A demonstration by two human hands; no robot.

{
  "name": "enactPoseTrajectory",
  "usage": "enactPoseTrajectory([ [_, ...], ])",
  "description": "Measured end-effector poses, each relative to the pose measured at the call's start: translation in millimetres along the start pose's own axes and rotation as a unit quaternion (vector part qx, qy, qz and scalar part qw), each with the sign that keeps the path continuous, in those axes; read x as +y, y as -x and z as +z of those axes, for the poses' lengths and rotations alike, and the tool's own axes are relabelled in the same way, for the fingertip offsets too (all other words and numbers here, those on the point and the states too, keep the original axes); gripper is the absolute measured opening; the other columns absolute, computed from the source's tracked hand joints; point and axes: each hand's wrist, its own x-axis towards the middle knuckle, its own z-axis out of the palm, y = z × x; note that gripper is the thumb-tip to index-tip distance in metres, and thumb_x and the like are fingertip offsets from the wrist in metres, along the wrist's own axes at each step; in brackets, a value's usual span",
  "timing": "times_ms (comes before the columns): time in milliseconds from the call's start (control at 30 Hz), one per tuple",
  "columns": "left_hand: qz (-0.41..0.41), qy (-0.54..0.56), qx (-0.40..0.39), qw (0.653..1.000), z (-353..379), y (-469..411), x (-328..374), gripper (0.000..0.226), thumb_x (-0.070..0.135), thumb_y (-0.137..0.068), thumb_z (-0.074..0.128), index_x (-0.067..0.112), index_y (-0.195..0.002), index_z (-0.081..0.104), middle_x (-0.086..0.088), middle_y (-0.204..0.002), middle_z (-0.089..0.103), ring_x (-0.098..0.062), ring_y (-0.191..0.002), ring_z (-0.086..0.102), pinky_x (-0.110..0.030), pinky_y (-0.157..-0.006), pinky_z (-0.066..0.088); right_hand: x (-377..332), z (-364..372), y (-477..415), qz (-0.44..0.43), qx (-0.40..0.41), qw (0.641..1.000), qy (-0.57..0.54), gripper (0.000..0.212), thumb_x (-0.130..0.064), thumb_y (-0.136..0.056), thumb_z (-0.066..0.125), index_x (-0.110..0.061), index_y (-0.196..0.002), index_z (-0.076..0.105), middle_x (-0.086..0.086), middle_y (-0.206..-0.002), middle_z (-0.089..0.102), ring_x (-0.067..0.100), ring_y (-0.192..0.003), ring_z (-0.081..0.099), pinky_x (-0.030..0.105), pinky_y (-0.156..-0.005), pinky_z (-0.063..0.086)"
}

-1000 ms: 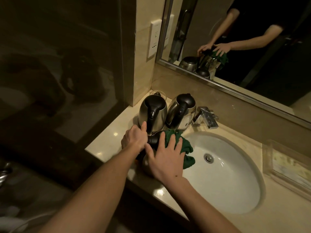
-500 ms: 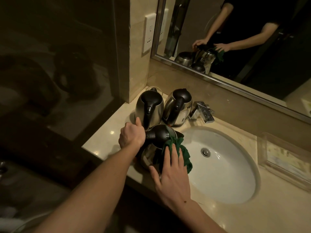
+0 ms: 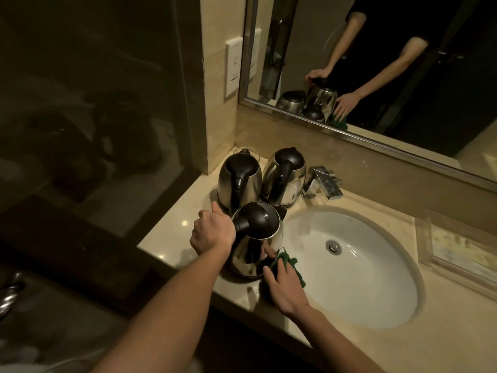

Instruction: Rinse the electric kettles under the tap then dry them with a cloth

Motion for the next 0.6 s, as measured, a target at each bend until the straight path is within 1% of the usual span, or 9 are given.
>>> enactPoseTrajectory([
  [67,0.003,-0.008,0.001,1.000,-1.1,1.3,-0.6,0.058,0.045,-0.108,0.022,0.003,-0.127,0.057,-0.020,-0.121,0.065,-0.036,-0.111,0.062,-0.044,-0.089,0.044,2.3,3.0,-9.8,0.012,-0.034,0.999,-0.006,0.075,-0.063,-0.095,0.021,-0.018,-0.155,0.026,0.007,-0.159,0.032,0.023,-0.145,0.028,0.041,-0.118,0.025],
  [167,0.005,-0.019,-0.007,1.000,-3.7,2.4,0.7,0.057,0.045,-0.108,0.021,0.003,-0.128,0.056,-0.020,-0.122,0.064,-0.035,-0.111,0.061,-0.042,-0.085,0.042,2.6,-0.9,-13.3,0.016,-0.051,0.998,-0.038,0.066,-0.057,-0.100,0.026,-0.016,-0.149,0.041,0.009,-0.150,0.046,0.025,-0.136,0.043,0.039,-0.110,0.035],
  [233,0.003,-0.026,-0.022,0.999,-6.9,3.7,1.9,0.058,0.046,-0.108,0.021,0.004,-0.130,0.054,-0.019,-0.124,0.063,-0.035,-0.114,0.060,-0.040,-0.084,0.040,0.2,-9.3,-9.1,0.005,-0.042,0.996,-0.073,0.051,-0.046,-0.104,0.034,-0.014,-0.139,0.053,0.009,-0.138,0.057,0.025,-0.123,0.053,0.032,-0.096,0.040],
  [300,0.004,-0.030,-0.042,0.999,-10.5,4.3,2.2,0.060,0.049,-0.107,0.020,0.005,-0.131,0.052,-0.019,-0.125,0.062,-0.035,-0.112,0.061,-0.040,-0.081,0.041,-5.2,-18.7,-0.6,-0.011,-0.036,0.996,-0.086,0.041,-0.038,-0.105,0.036,-0.015,-0.127,0.062,0.007,-0.123,0.064,0.021,-0.108,0.058,0.029,-0.085,0.039],
  [367,0.022,-0.042,-0.064,0.997,-16.3,5.0,3.5,0.062,0.053,-0.106,0.020,0.005,-0.133,0.048,-0.018,-0.125,0.062,-0.034,-0.111,0.061,-0.040,-0.081,0.043,-11.9,-29.8,11.5,-0.023,-0.033,0.996,-0.085,0.037,-0.038,-0.106,0.035,-0.017,-0.106,0.066,0.006,-0.108,0.067,0.017,-0.094,0.058,0.033,-0.084,0.044],
  [433,0.068,-0.077,-0.068,0.992,-20.3,6.4,-0.7,0.063,0.057,-0.104,0.022,0.007,-0.134,0.046,-0.017,-0.124,0.063,-0.034,-0.113,0.060,-0.042,-0.086,0.044,-21.6,-44.8,25.9,-0.030,-0.024,0.995,-0.094,0.039,-0.040,-0.106,0.034,-0.018,-0.097,0.065,0.004,-0.102,0.067,0.016,-0.091,0.059,0.035,-0.088,0.045],
  [500,0.123,-0.082,-0.057,0.987,-30.0,9.8,-0.3,0.061,0.061,-0.102,0.026,0.011,-0.125,0.051,-0.014,-0.118,0.064,-0.032,-0.110,0.060,-0.045,-0.094,0.046,-38.5,-65.7,43.3,-0.049,0.001,0.989,-0.138,0.045,-0.043,-0.106,0.030,-0.017,-0.105,0.067,0.001,-0.107,0.066,0.016,-0.097,0.060,0.034,-0.091,0.046],
  [533,0.145,-0.056,-0.047,0.987,-35.8,14.1,2.9,0.057,0.062,-0.101,0.029,0.013,-0.115,0.055,-0.011,-0.110,0.065,-0.029,-0.104,0.061,-0.045,-0.093,0.048,-50.8,-79.0,53.6,-0.051,0.011,0.981,-0.184,0.050,-0.045,-0.106,0.027,-0.015,-0.107,0.068,0.001,-0.108,0.066,0.017,-0.099,0.062,0.032,-0.090,0.048],
  [600,0.151,0.070,-0.092,0.982,-56.9,24.2,16.8,0.054,0.062,-0.100,0.035,0.015,-0.086,0.055,-0.005,-0.085,0.061,-0.022,-0.081,0.059,-0.038,-0.077,0.049,-77.1,-107.0,70.5,-0.055,-0.009,0.951,-0.304,0.066,-0.052,-0.104,0.020,-0.010,-0.091,0.069,0.008,-0.093,0.070,0.021,-0.082,0.066,0.031,-0.073,0.053],
])
